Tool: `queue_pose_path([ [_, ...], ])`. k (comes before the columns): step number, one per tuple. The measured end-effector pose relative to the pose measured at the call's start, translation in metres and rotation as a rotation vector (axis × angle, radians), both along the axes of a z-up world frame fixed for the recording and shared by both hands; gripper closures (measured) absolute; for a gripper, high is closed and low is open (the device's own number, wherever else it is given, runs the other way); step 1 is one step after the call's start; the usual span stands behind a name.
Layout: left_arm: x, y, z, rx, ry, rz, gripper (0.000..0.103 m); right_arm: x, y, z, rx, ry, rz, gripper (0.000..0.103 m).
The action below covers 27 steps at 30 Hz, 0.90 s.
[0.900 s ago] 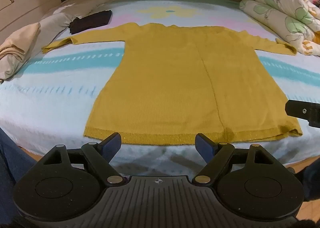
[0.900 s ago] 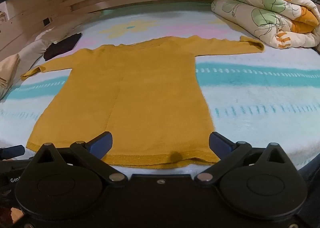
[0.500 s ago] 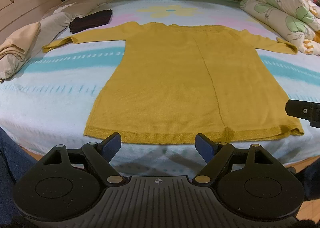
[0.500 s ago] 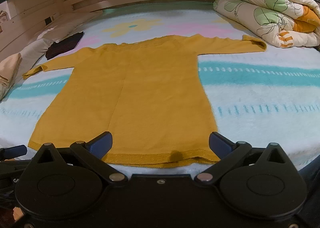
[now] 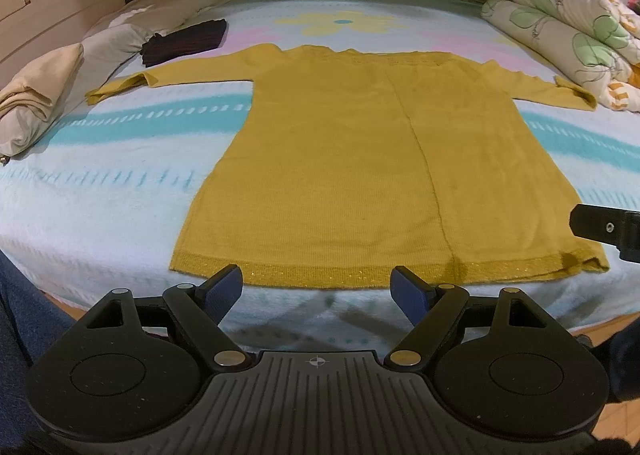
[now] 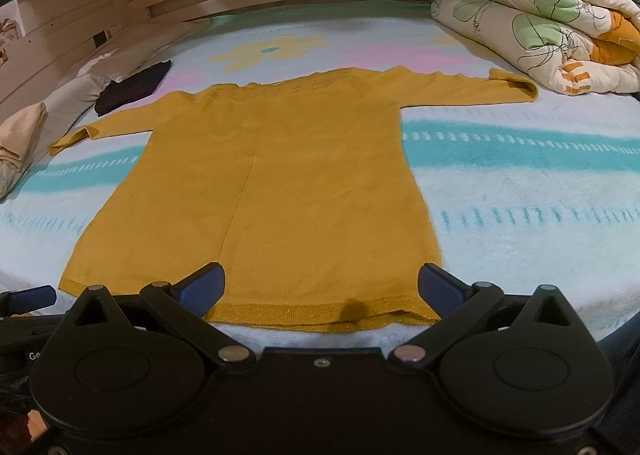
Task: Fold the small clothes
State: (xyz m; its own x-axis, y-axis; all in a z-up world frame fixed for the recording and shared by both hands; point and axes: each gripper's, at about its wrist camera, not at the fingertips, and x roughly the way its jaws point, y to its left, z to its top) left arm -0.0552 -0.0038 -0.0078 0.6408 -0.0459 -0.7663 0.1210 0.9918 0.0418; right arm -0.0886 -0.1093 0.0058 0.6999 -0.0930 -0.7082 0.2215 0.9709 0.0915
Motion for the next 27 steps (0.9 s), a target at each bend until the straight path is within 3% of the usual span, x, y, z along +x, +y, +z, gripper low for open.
queue_pose_path([
  [27, 0.0027, 0.0007, -0.0004, -0.004, 0.012, -0.002, 0.022, 0.0019, 0.0022, -0.0026, 0.008, -0.007, 0.0, 0.001],
])
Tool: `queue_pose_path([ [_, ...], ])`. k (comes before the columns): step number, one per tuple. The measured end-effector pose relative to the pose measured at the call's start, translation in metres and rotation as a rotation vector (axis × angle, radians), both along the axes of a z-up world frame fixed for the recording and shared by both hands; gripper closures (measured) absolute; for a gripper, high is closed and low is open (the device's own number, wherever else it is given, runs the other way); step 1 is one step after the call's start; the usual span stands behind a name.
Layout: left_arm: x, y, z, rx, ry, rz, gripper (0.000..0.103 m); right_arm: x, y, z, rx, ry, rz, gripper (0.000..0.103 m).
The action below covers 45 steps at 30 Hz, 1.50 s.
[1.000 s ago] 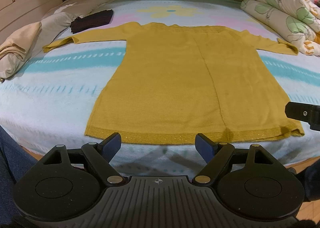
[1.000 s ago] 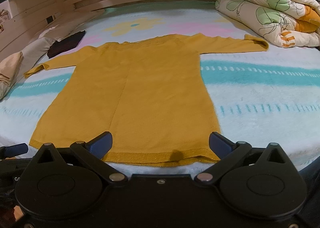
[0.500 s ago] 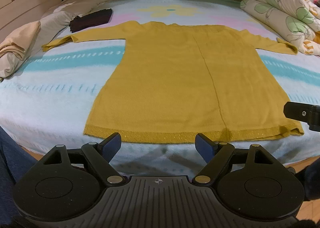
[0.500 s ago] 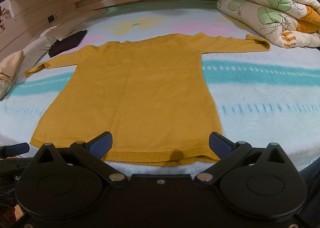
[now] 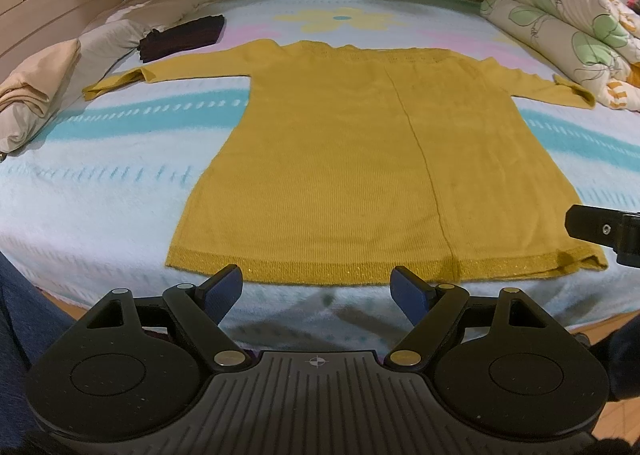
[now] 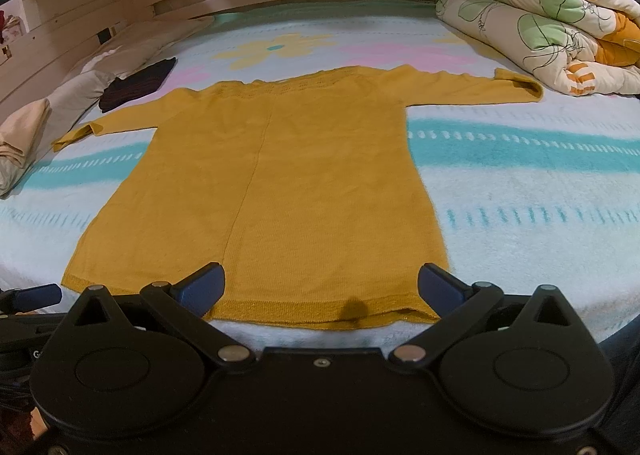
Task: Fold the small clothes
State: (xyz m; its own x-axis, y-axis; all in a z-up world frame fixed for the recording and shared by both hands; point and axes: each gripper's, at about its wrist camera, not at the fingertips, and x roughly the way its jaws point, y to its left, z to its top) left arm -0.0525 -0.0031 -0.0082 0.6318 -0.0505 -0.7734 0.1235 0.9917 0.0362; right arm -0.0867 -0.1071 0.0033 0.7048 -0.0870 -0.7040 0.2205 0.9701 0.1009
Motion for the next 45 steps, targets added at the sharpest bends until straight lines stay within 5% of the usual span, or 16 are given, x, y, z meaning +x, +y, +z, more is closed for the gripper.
queue_pose_path([
  [14, 0.005, -0.001, 0.0, -0.015, 0.023, 0.0, 0.022, 0.002, 0.008, 0.002, 0.047, 0.007, -0.001, 0.001],
  [18, 0.01, -0.004, 0.006, -0.006, 0.009, -0.014, 0.022, 0.006, 0.004, 0.003, -0.075, 0.034, -0.002, 0.001],
  [24, 0.03, -0.011, 0.021, 0.011, -0.009, -0.069, 0.024, 0.014, -0.011, 0.02, 0.007, -0.024, -0.011, 0.001],
  [40, 0.171, -0.04, 0.069, -0.059, -0.025, -0.127, 0.032, 0.102, -0.093, 0.065, -0.087, 0.076, -0.015, 0.002],
  [45, 0.221, -0.055, 0.069, -0.068, 0.004, -0.128, 0.032, 0.151, -0.135, 0.055, -0.203, 0.154, -0.055, 0.025],
])
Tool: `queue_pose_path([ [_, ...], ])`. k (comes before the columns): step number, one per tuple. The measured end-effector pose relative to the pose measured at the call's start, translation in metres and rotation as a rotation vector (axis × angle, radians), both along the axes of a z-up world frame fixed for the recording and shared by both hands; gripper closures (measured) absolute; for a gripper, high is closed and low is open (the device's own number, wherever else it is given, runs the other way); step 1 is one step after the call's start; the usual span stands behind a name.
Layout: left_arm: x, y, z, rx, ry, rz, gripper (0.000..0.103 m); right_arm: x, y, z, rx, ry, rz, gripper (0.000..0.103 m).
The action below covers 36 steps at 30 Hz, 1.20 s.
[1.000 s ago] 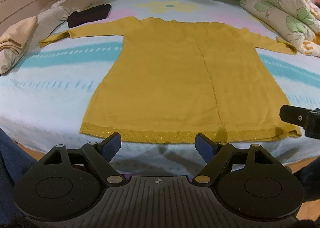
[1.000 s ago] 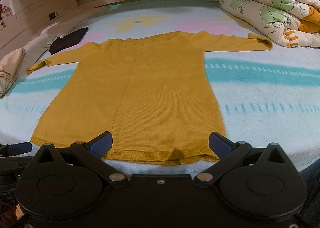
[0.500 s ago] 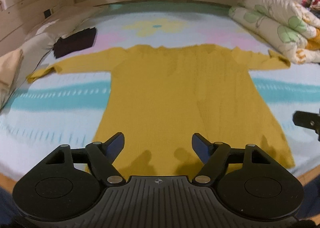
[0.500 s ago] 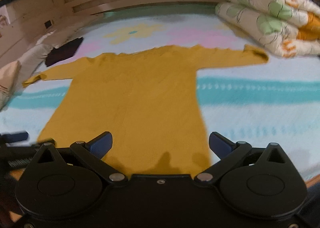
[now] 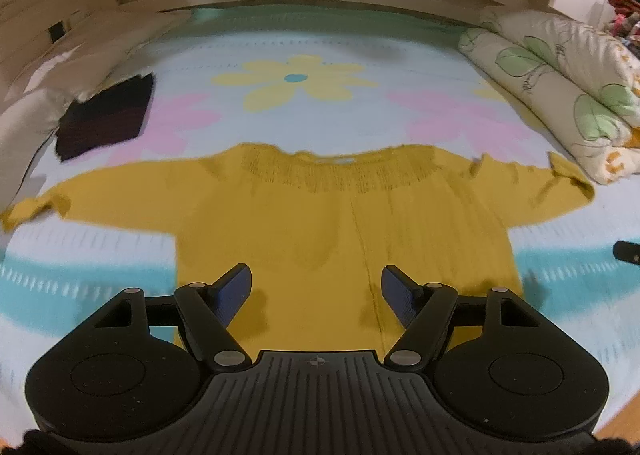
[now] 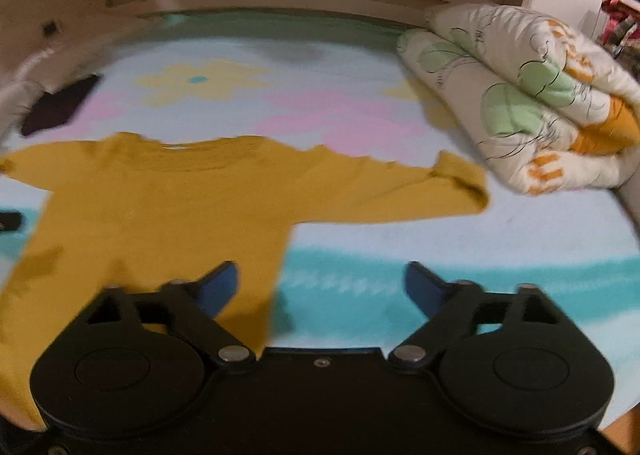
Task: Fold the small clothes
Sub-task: 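Reach to the sweater sleeve cuff and close the right tool on it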
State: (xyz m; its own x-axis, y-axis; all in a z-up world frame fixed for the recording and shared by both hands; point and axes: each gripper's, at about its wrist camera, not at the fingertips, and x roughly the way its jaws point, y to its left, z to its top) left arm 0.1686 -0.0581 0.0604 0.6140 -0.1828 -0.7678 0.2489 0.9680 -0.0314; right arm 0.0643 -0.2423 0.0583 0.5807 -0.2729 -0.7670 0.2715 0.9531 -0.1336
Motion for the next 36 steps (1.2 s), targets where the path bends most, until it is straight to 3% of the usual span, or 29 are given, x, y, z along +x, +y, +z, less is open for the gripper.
queue_pose_path([
  [4, 0.031, -0.015, -0.005, 0.013, 0.013, -0.011, 0.032, 0.043, -0.05, -0.019, -0.003, 0.061, -0.073, 0.029],
  [9, 0.06, -0.026, -0.023, 0.026, 0.023, -0.018, 0.032, 0.087, -0.112, -0.021, -0.013, 0.008, -0.169, 0.035],
  [14, 0.081, -0.027, -0.047, 0.03, 0.083, -0.02, 0.032, 0.137, -0.16, -0.041, 0.007, 0.016, -0.264, 0.039],
  [23, 0.1, -0.018, -0.067, 0.086, 0.127, 0.0, 0.032, 0.206, -0.211, -0.077, 0.005, 0.023, -0.388, 0.043],
  [30, 0.104, -0.013, -0.071, 0.109, 0.123, 0.011, 0.032, 0.227, -0.223, -0.108, 0.002, 0.085, -0.417, 0.044],
  [33, 0.105, -0.014, -0.071, 0.11, 0.123, 0.008, 0.032, 0.223, -0.225, -0.112, -0.022, 0.087, -0.393, 0.061],
  [34, 0.105, -0.013, -0.071, 0.111, 0.122, 0.007, 0.032, 0.22, -0.228, -0.111, -0.005, 0.087, -0.389, 0.09],
  [36, 0.105, -0.013, -0.07, 0.109, 0.118, 0.008, 0.032, 0.207, -0.239, -0.103, 0.051, 0.056, -0.397, 0.093],
])
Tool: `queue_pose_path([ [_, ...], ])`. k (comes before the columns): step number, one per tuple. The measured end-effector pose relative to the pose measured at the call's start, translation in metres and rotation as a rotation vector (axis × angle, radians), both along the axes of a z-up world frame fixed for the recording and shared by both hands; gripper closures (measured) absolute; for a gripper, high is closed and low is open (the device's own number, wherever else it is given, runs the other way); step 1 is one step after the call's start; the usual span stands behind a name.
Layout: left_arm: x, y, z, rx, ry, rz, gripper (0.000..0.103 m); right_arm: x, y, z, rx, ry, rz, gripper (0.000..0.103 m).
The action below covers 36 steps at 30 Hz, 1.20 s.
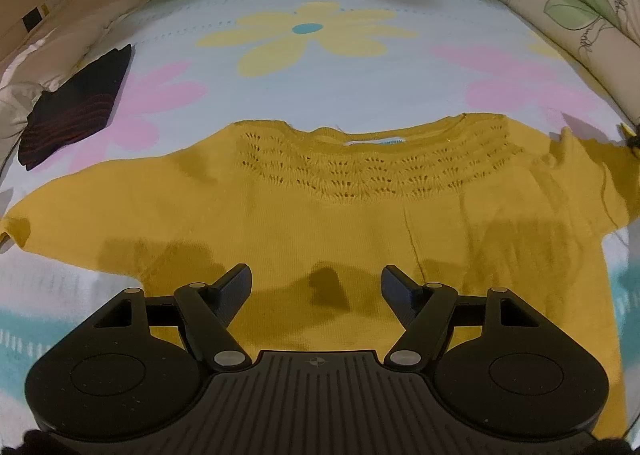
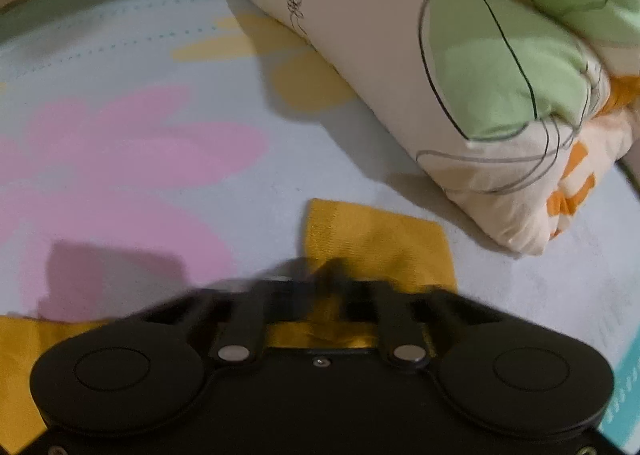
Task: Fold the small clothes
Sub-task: 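Reach to the sweater sleeve cuff and close the right tool on it, then lift the sleeve and lay it across the sweater body, open right tool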
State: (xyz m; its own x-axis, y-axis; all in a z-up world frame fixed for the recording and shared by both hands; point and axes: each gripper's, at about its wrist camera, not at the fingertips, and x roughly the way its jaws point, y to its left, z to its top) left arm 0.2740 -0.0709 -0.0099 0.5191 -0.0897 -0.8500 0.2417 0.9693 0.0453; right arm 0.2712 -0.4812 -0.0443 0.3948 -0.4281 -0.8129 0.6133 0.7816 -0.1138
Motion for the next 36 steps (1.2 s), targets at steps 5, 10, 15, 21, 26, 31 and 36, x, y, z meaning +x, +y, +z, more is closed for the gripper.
queue_pose_path([
  [5, 0.004, 0.004, 0.005, -0.005, -0.017, 0.025, 0.032, -0.043, -0.021, 0.041, 0.095, -0.14, -0.031, 0.093],
  [10, 0.006, 0.013, 0.014, -0.006, -0.041, 0.051, 0.032, -0.071, -0.011, 0.094, 0.106, -0.182, 0.022, 0.093],
  [15, 0.01, 0.029, 0.022, -0.013, -0.057, 0.091, 0.032, -0.073, 0.031, 0.139, 0.173, -0.237, 0.122, 0.093],
  [21, 0.011, 0.056, 0.031, 0.002, -0.087, 0.133, 0.032, -0.054, 0.106, 0.168, 0.279, -0.301, 0.263, 0.093],
  [26, 0.015, 0.08, 0.039, -0.016, -0.103, 0.171, 0.032, -0.021, 0.179, 0.172, 0.405, -0.316, 0.389, 0.093],
  [31, 0.018, 0.106, 0.043, -0.042, -0.114, 0.223, 0.032, 0.019, 0.252, 0.157, 0.533, -0.306, 0.489, 0.093],
  [36, 0.02, 0.127, 0.043, -0.037, -0.12, 0.267, 0.032, 0.051, 0.321, 0.119, 0.622, -0.28, 0.539, 0.093],
])
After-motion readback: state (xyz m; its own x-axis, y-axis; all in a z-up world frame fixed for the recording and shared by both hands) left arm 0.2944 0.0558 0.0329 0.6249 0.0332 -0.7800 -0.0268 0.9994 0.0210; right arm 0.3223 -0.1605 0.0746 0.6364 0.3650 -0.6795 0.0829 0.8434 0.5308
